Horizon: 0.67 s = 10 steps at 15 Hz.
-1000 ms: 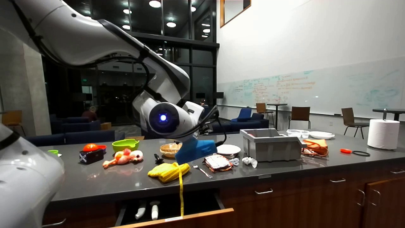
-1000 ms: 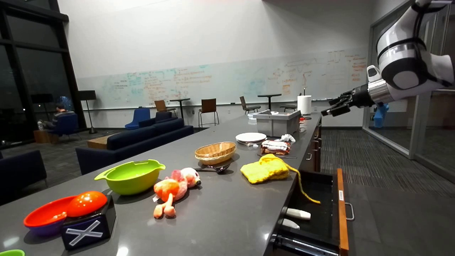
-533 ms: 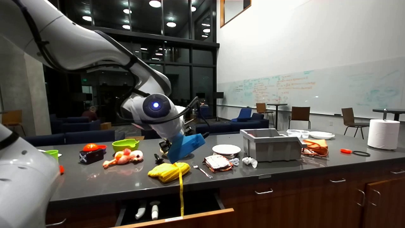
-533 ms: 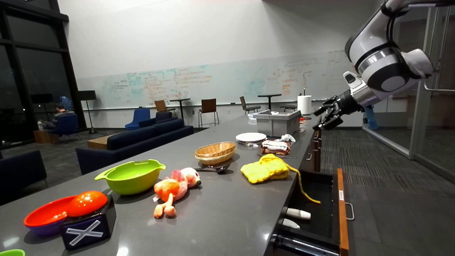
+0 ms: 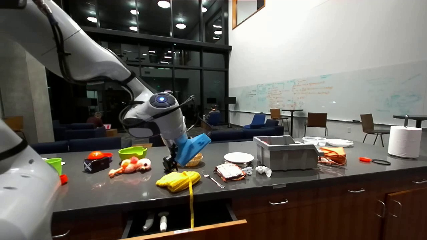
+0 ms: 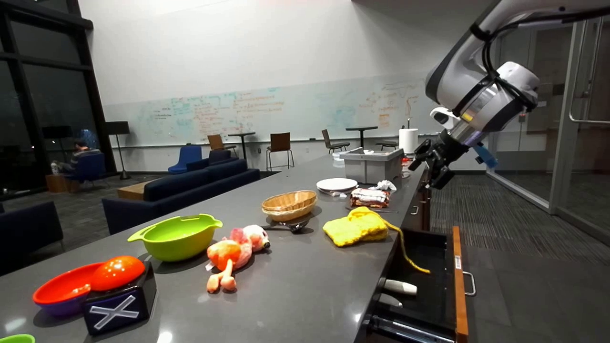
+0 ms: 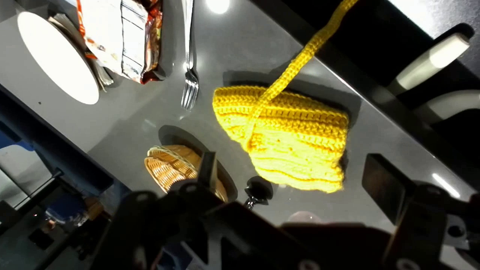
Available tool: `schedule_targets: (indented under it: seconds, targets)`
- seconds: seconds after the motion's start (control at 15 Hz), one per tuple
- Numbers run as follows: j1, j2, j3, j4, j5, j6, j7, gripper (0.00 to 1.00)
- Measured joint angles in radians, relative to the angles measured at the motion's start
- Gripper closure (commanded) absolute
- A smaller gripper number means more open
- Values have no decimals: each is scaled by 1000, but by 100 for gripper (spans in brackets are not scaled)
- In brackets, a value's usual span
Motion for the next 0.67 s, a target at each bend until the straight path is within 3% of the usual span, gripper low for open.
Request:
schedule_targets:
  seconds: [0.67]
  targets:
    - [0, 4, -17, -4, -2, -41, 22, 0]
